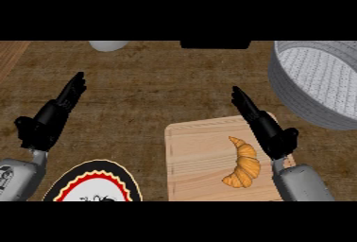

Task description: Pick the croissant from the cutting board and place it in the basket

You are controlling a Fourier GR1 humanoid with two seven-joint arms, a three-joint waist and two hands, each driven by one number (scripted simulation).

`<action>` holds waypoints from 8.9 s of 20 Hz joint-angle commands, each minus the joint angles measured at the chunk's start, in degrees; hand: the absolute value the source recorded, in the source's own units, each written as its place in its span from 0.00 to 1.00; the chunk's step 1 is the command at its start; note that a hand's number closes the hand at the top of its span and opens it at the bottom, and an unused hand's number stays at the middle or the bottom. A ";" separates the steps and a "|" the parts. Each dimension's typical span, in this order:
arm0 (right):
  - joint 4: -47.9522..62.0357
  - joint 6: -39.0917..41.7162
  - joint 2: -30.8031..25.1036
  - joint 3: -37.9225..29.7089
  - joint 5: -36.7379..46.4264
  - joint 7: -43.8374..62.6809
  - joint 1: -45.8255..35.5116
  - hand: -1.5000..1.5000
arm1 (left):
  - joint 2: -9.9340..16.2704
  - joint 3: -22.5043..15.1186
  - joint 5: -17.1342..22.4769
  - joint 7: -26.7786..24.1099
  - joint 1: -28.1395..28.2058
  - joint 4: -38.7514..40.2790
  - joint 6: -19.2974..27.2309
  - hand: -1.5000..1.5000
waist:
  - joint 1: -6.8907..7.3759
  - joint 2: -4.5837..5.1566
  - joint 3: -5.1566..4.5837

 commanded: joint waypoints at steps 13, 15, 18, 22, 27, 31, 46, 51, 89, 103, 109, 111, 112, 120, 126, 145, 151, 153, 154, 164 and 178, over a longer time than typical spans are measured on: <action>-9.33 -47.49 2.94 -12.64 28.26 3.60 9.08 0.00 | -3.10 7.18 2.49 6.01 3.37 0.69 10.01 0.50 | -1.84 0.44 -0.67; -7.31 -52.65 3.27 -12.09 35.86 8.38 9.54 0.00 | -3.97 5.77 1.81 6.46 3.57 -0.50 10.36 0.50 | -1.38 0.53 -0.77; -7.98 -54.53 2.79 -12.41 44.84 18.49 12.16 0.00 | -4.84 5.64 1.11 6.48 3.60 -0.24 11.70 0.50 | -2.19 0.54 -0.89; -12.80 -39.93 -1.67 -10.50 49.57 32.22 15.31 0.00 | -4.50 6.65 1.73 7.67 2.76 -0.17 11.91 0.50 | -3.04 0.35 -1.16; -16.85 -22.02 -4.87 -3.73 48.39 42.50 20.96 0.00 | -4.56 6.51 1.22 7.53 3.34 -0.51 12.44 0.50 | -3.01 0.34 -1.23; -28.24 -11.14 -5.96 -1.12 47.40 55.13 20.42 0.00 | -4.22 6.53 1.47 8.64 3.40 -2.29 12.32 0.50 | -2.35 -0.08 -1.00; -52.80 0.79 1.92 4.23 54.91 78.74 18.21 0.00 | -6.49 9.25 -0.21 6.47 2.22 1.28 8.92 0.50 | -1.37 0.87 -0.38; -43.51 -4.76 7.59 6.22 60.36 71.72 19.79 0.00 | -8.54 7.18 -2.64 10.80 2.28 -3.03 11.18 0.50 | -1.10 0.85 -0.32; -23.01 -18.30 11.06 5.29 65.52 55.60 23.20 0.00 | -15.09 18.22 -11.60 13.71 1.71 -3.96 1.14 0.50 | -1.15 0.85 -0.33; -15.45 -21.76 12.72 6.50 65.88 54.05 21.47 0.00 | -15.80 21.05 -12.44 12.05 5.45 -6.26 -2.82 0.50 | -1.01 0.83 -0.33; -10.33 -18.69 10.65 5.43 58.34 46.95 20.16 1.00 | -17.16 20.24 -12.59 15.69 5.14 -8.73 -1.77 0.50 | -0.76 0.83 -0.30; -9.22 -14.51 11.40 8.59 61.58 50.27 17.67 1.00 | -15.46 22.29 -11.63 11.47 4.80 -4.82 -3.59 0.50 | -0.55 0.93 -0.35; -7.97 -16.38 11.09 8.06 60.57 47.54 18.65 1.00 | -19.93 19.21 -15.79 9.04 2.94 -0.57 0.85 0.50 | -1.16 1.02 -0.34; -3.46 -23.45 12.64 7.10 57.94 42.64 18.50 1.00 | -18.21 19.31 -14.95 14.41 4.09 -7.03 -0.62 0.50 | -0.49 0.89 -0.28; 0.08 -19.47 12.63 9.38 53.36 37.63 11.15 1.00 | -18.43 19.13 -15.02 13.76 1.98 -4.97 -1.08 0.50 | 0.76 1.38 -0.21; -4.88 -31.00 11.65 4.08 38.40 22.75 -8.55 1.00 | -17.49 22.76 -14.51 10.66 1.49 -0.16 -1.42 0.50 | -1.31 0.82 -0.39; -9.29 -27.12 10.57 -0.78 44.54 37.92 -16.99 1.00 | -20.54 19.91 -16.36 11.89 3.36 -3.87 0.38 0.50 | -1.04 0.77 -0.36; -11.43 -23.79 8.45 -2.95 45.60 42.73 -20.78 1.00 | -17.07 22.99 -12.79 13.37 3.70 -4.97 -3.43 0.50 | -1.02 0.69 -0.37; -10.39 -24.80 9.04 -5.31 43.94 41.49 -22.27 1.00 | -19.70 20.02 -16.83 11.60 1.34 -1.87 -0.36 0.50 | -1.22 0.83 -0.36; 4.65 -25.42 2.53 -17.88 44.37 42.15 -38.04 1.00 | -19.28 20.54 -16.08 11.60 4.45 -5.18 -1.96 0.50 | -0.29 0.94 -0.35; 34.84 -25.64 -5.24 -22.93 47.00 32.72 -50.22 1.00 | -19.55 21.83 -15.97 13.91 -0.09 -3.23 -1.26 0.50 | 0.06 1.24 -0.35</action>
